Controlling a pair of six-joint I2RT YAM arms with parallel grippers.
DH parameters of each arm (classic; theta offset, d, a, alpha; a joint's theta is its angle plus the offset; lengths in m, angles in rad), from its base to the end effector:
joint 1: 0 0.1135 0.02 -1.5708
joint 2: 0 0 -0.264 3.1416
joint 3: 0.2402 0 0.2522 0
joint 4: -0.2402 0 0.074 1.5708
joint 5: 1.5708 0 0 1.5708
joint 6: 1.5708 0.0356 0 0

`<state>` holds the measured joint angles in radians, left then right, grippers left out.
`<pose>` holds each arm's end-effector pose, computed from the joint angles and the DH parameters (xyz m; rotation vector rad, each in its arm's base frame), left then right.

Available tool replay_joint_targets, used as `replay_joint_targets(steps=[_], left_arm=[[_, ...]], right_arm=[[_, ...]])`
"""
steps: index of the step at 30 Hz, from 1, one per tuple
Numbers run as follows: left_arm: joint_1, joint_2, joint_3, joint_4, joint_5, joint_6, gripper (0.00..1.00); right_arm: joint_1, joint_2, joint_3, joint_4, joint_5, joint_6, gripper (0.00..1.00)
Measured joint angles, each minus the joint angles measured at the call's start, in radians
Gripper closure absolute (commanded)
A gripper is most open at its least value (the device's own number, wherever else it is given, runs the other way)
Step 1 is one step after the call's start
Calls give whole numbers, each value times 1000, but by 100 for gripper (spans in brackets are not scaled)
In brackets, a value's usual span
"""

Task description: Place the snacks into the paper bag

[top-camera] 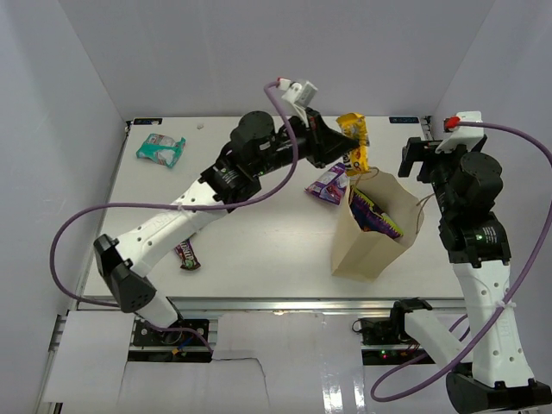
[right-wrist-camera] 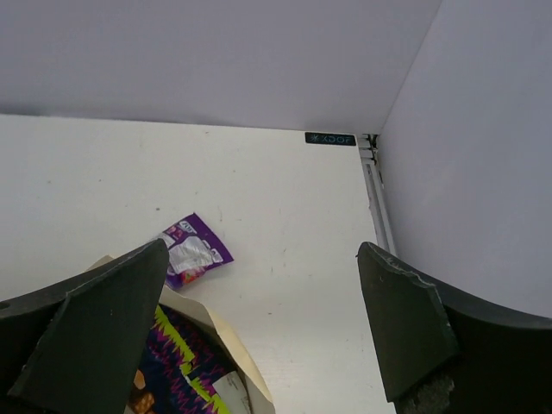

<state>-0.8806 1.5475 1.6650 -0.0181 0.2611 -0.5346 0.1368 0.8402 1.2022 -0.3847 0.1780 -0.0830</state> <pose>0.2208 -0.2819 0.4765 0.5065 1.5438 -1.3150 0.1600 0.0157 0.4505 -0.0365 1.5936 -0.0999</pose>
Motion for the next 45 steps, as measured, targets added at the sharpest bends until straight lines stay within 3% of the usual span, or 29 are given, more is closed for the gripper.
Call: replay_joint_targets(steps=[7,10,11,12,14,15,18,26,30,34,35,40,45], left_arm=[[-74,200,129,-15,81,15,98],[-97,245,132,-41,86,31,90],[-103,255,133,-50,85,37,86],[-106,263,133,-61,83,41,74],[-113,271,133,-84,79,53,59],[-115,272,133,-93,75,55,42],[-117,272,143,-102,63,60,27],[-116,203,154,-105,37,112,22],[-116,8,-18,-110,-72,165,12],[-98,-253,-261,-124,-242,193,12],[-89,-306,-315,-131,-278,190,12],[-64,-496,-569,-170,-439,131,7],[-64,-573,-743,-241,-550,57,2]], right_arm=[[-23,0,8,22,55,32,4],[-37,6,14,25,75,34,4],[-40,9,18,27,79,36,4],[-44,12,23,29,82,37,4],[-48,19,37,32,82,41,4],[-50,24,44,37,81,42,3],[-52,45,68,53,58,33,2],[-57,241,209,66,-212,-16,2],[-57,436,370,5,-429,-41,2],[-56,715,686,-76,-544,-6,0],[-59,772,728,-76,-546,7,4],[-75,949,745,-160,-488,140,7],[-89,1073,733,-254,-480,262,8]])
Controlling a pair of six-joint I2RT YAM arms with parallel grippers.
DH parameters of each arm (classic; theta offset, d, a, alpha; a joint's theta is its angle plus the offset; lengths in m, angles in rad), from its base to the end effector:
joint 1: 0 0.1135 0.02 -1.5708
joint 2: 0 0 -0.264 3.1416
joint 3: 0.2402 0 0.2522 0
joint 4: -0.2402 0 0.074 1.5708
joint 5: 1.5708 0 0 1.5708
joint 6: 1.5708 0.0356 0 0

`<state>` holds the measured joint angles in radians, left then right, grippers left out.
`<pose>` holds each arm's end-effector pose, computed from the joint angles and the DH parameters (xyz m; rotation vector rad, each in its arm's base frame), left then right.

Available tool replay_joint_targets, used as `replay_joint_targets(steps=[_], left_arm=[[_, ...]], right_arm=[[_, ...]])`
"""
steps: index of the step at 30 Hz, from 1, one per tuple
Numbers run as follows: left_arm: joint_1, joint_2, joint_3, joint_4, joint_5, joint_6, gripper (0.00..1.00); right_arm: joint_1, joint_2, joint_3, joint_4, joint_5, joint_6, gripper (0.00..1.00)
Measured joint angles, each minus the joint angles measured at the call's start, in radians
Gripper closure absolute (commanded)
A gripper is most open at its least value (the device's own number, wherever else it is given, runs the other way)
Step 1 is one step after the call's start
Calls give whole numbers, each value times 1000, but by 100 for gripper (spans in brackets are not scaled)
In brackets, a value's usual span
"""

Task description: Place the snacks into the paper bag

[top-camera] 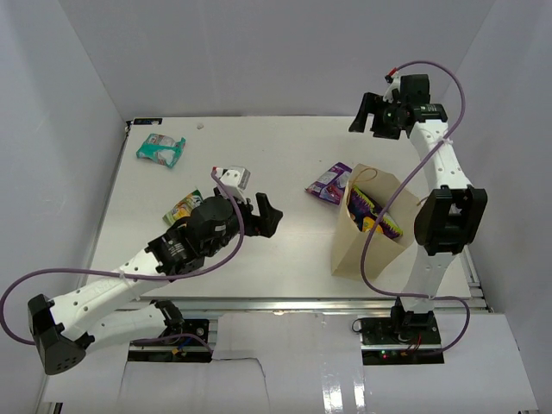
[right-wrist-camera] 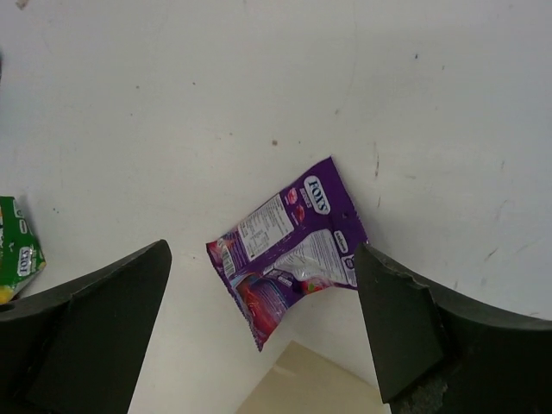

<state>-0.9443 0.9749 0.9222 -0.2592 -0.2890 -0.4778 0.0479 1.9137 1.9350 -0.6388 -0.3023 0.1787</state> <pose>0.1387 -0.1743 0.3458 0.2459 1.9151 -0.7009 0.4394 0.0317 0.3648 -0.0287 2.1927 0.4585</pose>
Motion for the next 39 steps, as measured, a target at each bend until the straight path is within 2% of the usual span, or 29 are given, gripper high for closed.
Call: replay_joint_targets(steps=[4,12,22,26,30,33,36,37,38,39], left_arm=[[5,-24,-34,-37,-65,-31,2],[43,-34,-54,-24,-109,-54,2],[94,1,-66,-35,-99,-78,2],[97,-3,-66,-45,-99,-97,2],[97,-24,-66,-67,-108,-121,2],[97,-50,-67,-82,-119,-141,2],[97,-71,-67,-93,-125,-156,2],[97,-77,-67,-96,-126,-159,2],[97,-82,-67,-100,-128,-165,2],[97,-88,-67,-106,-130,-170,2]], right_arm=[[-8,53,-27,-41,-8,50,9],[-11,68,-229,-97,-68,110,9],[66,174,-245,-87,-134,174,10],[101,231,-236,-85,-135,198,13],[106,261,-234,-82,-119,215,21],[105,270,-230,-82,-99,226,31],[105,282,-214,-72,-75,237,54],[105,283,-211,-67,-66,235,67],[106,284,-208,-60,-59,234,73],[106,284,-204,-53,-55,236,85]])
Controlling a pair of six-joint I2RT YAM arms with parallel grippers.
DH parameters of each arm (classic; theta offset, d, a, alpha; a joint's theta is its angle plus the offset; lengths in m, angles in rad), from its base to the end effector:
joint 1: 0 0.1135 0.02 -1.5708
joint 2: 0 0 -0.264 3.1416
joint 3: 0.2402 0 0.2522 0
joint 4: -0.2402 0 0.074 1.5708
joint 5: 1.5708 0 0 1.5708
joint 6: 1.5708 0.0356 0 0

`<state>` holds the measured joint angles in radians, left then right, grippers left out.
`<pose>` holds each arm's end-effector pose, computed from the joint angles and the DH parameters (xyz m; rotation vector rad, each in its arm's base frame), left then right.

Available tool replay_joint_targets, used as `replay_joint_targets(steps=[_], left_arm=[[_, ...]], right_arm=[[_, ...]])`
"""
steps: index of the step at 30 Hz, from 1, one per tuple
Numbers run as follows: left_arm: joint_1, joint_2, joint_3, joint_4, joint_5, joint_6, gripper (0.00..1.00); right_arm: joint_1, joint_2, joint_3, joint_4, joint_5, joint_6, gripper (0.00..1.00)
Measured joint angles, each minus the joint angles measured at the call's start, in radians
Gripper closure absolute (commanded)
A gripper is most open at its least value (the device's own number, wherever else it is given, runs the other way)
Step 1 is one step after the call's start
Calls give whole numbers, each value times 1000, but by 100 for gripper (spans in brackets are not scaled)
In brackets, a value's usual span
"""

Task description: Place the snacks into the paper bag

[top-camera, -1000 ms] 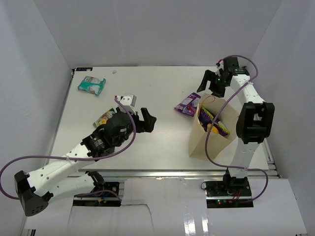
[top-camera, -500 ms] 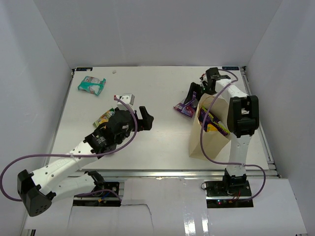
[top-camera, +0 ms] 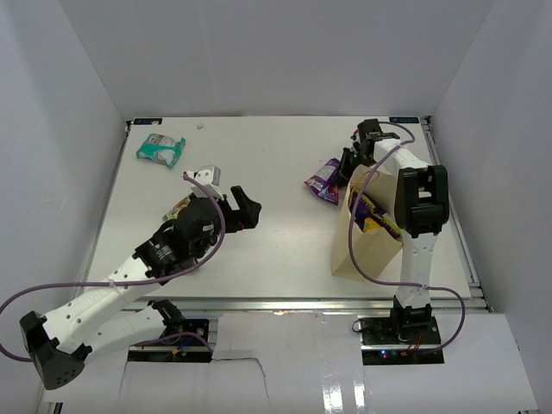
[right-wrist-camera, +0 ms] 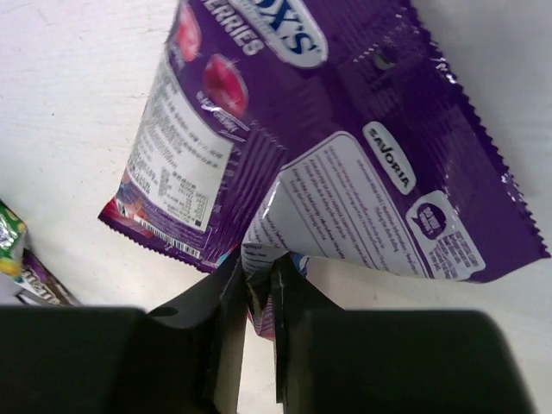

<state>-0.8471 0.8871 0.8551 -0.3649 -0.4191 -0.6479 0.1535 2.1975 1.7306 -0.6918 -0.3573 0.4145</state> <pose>0.1421 -0.1390 0.3291 -0.0808 1.9746 -0.5796 0.4562 0.0832 0.1723 0.2574 2.7659 0.6437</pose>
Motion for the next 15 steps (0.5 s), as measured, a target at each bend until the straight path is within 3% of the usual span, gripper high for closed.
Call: replay_joint_targets(steps=[2,7,15], left_arm=[[0,-14,-6,-5,-4,-12,2],[0,-72,-48,-20,-13,-50,2],[1,-125,-148,-29,-8,-117,2]], right_arm=[[0,0,8,16,4,-2,92],[-14,0,25,58,-23,-50,92],[-122,-45,157,170,-282,-202,92]])
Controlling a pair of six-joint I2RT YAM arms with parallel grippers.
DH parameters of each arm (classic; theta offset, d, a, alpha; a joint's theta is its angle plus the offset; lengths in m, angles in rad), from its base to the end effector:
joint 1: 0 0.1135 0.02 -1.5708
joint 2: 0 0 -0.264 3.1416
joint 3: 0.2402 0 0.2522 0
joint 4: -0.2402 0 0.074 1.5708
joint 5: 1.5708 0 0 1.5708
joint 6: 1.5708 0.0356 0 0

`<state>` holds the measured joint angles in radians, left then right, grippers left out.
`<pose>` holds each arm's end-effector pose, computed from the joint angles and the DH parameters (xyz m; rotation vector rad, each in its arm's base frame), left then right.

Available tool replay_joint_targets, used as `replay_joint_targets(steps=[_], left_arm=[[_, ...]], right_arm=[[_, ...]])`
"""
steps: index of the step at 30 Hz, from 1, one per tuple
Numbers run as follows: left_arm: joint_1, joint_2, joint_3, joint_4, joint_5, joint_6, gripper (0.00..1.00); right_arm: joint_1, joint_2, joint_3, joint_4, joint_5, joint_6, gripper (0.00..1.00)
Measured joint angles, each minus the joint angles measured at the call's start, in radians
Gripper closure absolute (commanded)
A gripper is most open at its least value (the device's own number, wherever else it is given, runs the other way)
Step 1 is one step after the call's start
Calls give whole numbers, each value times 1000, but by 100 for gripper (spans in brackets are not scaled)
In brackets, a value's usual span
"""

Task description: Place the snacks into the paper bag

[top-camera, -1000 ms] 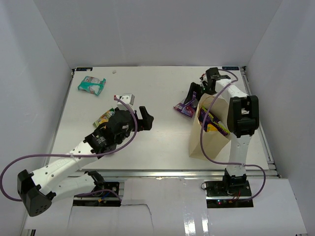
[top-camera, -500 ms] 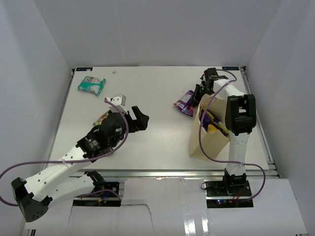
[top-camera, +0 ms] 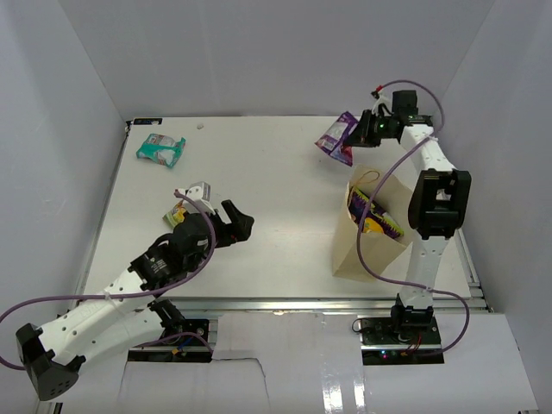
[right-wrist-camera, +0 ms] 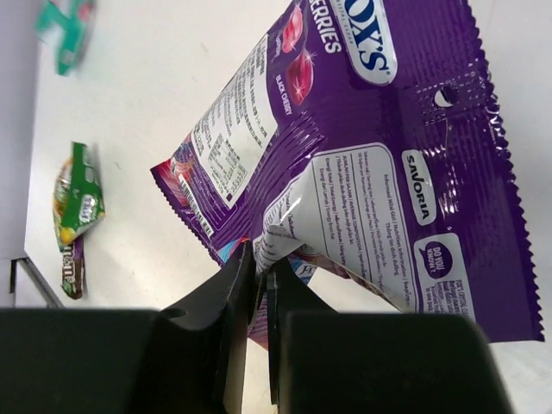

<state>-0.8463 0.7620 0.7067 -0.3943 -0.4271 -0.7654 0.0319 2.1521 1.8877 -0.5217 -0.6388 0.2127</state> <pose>0.1255 -0.1196 0.2959 -0.1922 2.0205 -0.6088 0.4887 0.0368 0.2554 -0.1058 2.3193 0.8712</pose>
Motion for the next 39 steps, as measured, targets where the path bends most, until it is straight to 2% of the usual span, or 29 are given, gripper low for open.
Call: replay_joint_targets(steps=[7,13,19,22,24,30,39], left_arm=[[0,-25,-14,3,9,-26,2],[0,-56,-42,-3,8,-67,2],[0,-70,-44,-60,-12,-126,2],[0,-87,-42,-124,-48,-196,2],[0,-100,-36,-212,-85,-274,2],[0,-164,-20,-447,-190,-467,2],[0,-201,9,-537,-220,-518,2]], right_arm=[[-72,-153,117,84,-137,-92,92],[-124,-362,114,115,-196,-151,92],[-201,-723,-109,120,-264,-292,92],[-264,-932,-246,102,-307,-383,92],[-295,-1025,-282,45,-335,-461,92],[-304,-1156,-331,-96,-388,-667,92],[-305,-1224,-418,-248,-335,-832,92]])
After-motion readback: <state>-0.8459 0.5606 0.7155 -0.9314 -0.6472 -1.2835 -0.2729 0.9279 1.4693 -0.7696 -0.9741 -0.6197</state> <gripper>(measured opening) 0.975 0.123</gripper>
